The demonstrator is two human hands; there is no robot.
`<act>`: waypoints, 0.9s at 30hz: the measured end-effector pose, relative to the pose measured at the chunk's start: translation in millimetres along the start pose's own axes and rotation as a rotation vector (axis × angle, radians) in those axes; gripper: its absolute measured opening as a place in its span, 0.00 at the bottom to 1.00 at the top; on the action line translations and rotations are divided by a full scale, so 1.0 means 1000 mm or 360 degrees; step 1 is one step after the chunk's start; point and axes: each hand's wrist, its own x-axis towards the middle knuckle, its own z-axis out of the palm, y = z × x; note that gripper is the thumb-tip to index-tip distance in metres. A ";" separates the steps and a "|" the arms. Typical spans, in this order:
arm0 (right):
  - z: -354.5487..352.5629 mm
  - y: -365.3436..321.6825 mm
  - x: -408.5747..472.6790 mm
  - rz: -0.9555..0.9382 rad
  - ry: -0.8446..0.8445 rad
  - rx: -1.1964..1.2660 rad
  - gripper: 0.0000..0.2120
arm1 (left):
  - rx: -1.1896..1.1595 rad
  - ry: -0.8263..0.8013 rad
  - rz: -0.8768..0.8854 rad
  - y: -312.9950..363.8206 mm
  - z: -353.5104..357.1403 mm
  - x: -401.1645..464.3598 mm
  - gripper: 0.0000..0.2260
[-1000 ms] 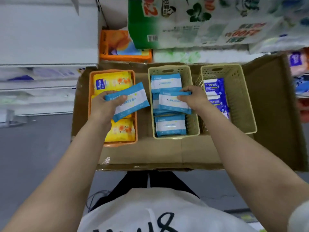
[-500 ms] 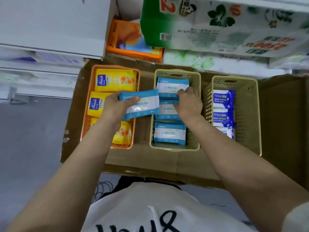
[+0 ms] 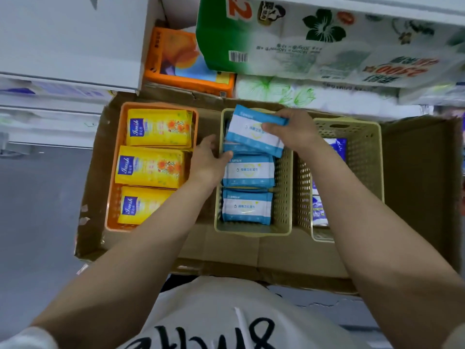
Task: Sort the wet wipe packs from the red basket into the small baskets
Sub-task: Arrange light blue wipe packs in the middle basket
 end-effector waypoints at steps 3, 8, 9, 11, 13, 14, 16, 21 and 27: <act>0.014 0.004 0.014 -0.0060 -0.0112 -0.0320 0.19 | 0.0010 -0.0014 -0.0026 -0.011 0.007 -0.001 0.23; 0.038 0.008 0.019 -0.0197 -0.0050 -0.0588 0.19 | -0.0113 -0.0039 -0.0040 -0.015 0.002 0.005 0.21; 0.040 0.008 0.018 -0.0227 0.0014 -0.0639 0.19 | -0.0128 -0.0066 -0.0041 -0.016 0.001 0.005 0.22; 0.042 0.009 0.018 -0.0269 0.0106 -0.0752 0.20 | -0.0160 -0.0089 -0.0055 -0.016 0.000 0.005 0.22; 0.044 0.010 0.016 -0.0275 0.0177 -0.0885 0.21 | -0.0187 -0.0102 -0.0066 -0.016 -0.001 0.006 0.22; 0.045 0.010 0.015 -0.0271 0.0212 -0.0936 0.21 | -0.0190 -0.0115 -0.0067 -0.016 -0.001 0.006 0.22; 0.046 0.013 0.011 -0.0265 0.0282 -0.0994 0.22 | -0.0189 -0.0135 -0.0071 -0.016 -0.002 0.007 0.22; 0.050 0.023 0.000 -0.0372 0.0410 -0.1027 0.23 | -0.0183 -0.0146 -0.0097 -0.016 -0.001 0.007 0.23; 0.054 0.021 -0.003 -0.0467 0.0547 -0.1307 0.20 | -0.0194 -0.0110 -0.0102 -0.016 0.001 0.007 0.23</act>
